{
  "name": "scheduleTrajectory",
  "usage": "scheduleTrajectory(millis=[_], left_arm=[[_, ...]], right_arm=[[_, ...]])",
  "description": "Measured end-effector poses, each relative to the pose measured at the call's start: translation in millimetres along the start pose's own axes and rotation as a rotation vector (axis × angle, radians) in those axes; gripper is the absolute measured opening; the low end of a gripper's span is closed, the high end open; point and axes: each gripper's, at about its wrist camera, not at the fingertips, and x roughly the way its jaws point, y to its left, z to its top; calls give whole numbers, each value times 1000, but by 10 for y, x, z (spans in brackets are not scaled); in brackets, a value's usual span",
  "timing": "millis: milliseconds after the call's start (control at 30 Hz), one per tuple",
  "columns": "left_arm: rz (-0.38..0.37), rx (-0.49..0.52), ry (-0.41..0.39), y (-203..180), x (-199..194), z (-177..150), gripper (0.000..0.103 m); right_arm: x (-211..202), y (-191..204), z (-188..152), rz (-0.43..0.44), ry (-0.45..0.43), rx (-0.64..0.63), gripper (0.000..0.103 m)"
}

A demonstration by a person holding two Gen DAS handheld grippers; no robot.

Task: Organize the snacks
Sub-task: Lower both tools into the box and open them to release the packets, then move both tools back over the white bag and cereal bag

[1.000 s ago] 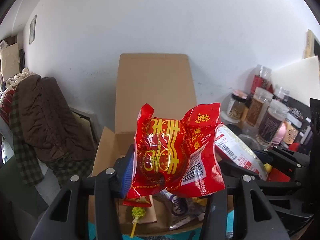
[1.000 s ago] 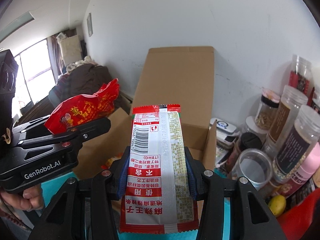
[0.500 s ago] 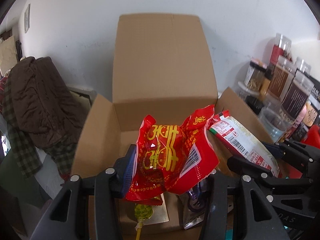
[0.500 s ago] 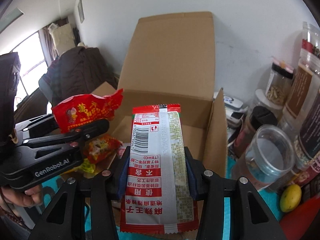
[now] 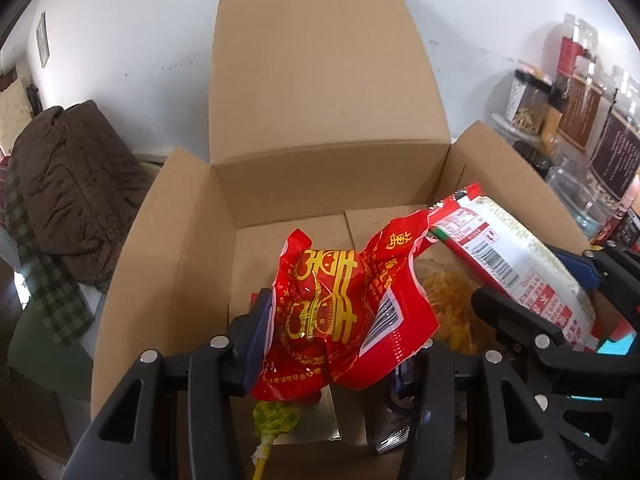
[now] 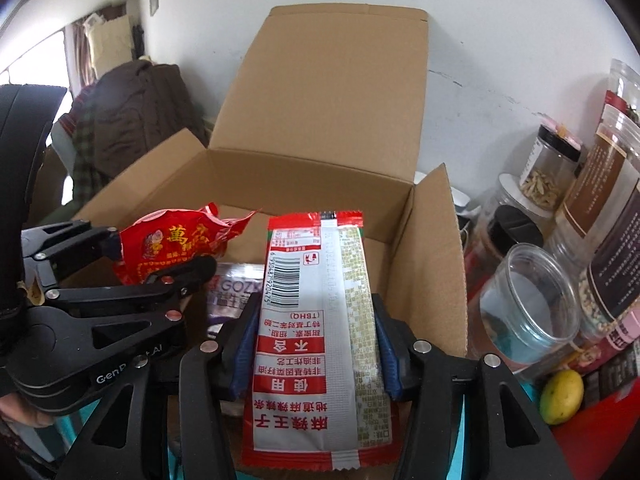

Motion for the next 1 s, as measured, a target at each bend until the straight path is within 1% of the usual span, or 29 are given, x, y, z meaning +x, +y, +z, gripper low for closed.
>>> scheduleTrajectory(millis=[167, 267, 467, 533, 600, 700, 900, 1000], left_arm=[[52, 21, 21, -67, 44, 23, 51], [65, 20, 43, -80, 74, 34, 53], [63, 3, 64, -87, 31, 81, 55], [62, -6, 65, -69, -17, 63, 58], [70, -11, 50, -71, -93, 65, 62], [91, -5, 8, -71, -246, 76, 67], [74, -13, -36, -75, -558, 142, 68], [75, -16, -74, -70, -788, 166, 68]], right_arm=[[66, 35, -5, -46, 35, -35, 54], [85, 32, -21, -53, 51, -40, 55], [18, 31, -45, -44, 47, -36, 55], [-21, 31, -41, -42, 42, -31, 55], [-68, 34, -36, -38, 38, -23, 55], [-161, 25, -29, -33, 28, -8, 55], [-449, 31, -5, -27, -4, 2, 55], [-617, 33, 24, -23, -29, 8, 55]])
